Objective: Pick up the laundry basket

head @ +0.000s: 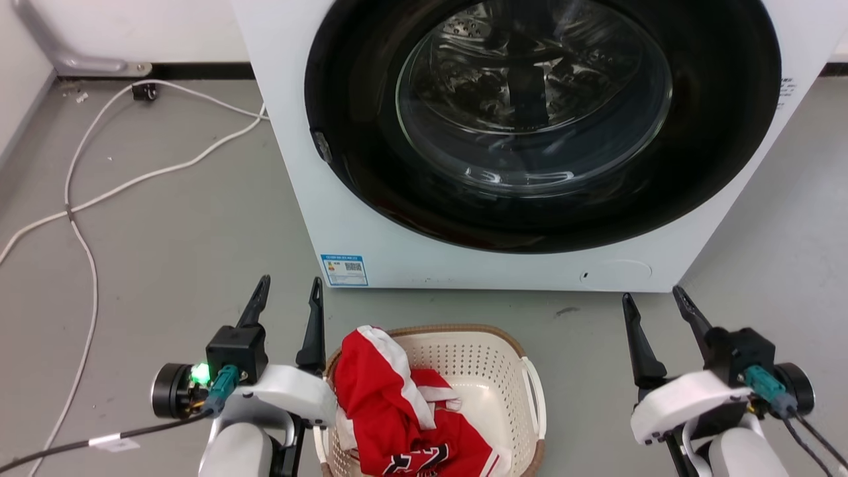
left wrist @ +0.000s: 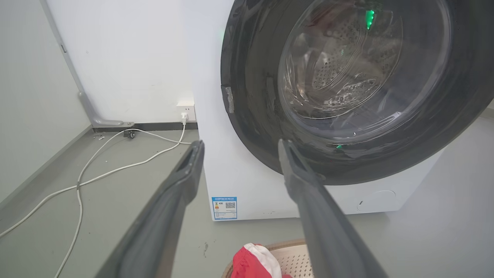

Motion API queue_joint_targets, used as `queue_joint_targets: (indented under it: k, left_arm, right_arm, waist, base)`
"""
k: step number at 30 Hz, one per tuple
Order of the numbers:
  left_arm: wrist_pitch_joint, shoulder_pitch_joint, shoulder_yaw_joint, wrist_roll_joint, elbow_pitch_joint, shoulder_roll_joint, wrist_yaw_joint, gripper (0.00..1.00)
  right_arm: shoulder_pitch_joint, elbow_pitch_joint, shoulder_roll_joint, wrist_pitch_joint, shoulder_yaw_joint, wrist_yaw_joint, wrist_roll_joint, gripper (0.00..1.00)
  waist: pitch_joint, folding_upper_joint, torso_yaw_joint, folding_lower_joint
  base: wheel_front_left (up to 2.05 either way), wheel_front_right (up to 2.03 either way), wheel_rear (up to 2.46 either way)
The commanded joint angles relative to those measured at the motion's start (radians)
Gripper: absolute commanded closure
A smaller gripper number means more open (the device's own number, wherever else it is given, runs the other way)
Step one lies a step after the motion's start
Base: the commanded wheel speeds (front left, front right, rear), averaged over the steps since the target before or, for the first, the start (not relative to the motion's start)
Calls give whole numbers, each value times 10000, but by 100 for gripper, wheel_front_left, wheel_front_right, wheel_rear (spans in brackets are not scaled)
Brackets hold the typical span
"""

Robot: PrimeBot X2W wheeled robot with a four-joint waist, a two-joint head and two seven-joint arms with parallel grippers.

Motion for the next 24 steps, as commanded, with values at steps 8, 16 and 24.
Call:
queue_joint_targets:
  k: [8, 16, 24]
  left_arm:
    - [-41, -1149, 264, 166, 957, 57, 41, 0]
    - [-41, -2255, 524, 13, 2720, 269, -187, 0]
    - [-12, -3386, 689, -386, 5198, 519, -568, 0]
  right_arm:
    - [-1238, 910, 30, 717, 146, -3, 287, 0]
    - [-2512, 2350, 27, 1480, 682, -3, 679, 0]
    - [-3748, 4125, 26, 2155, 1407, -3, 1377, 0]
  waist:
    - [1269, 0, -91, 0]
    - [2474, 0, -180, 0]
    - [3410, 0, -224, 0]
  base:
    - [0, 0, 0]
    - [0, 0, 0]
    - [0, 0, 0]
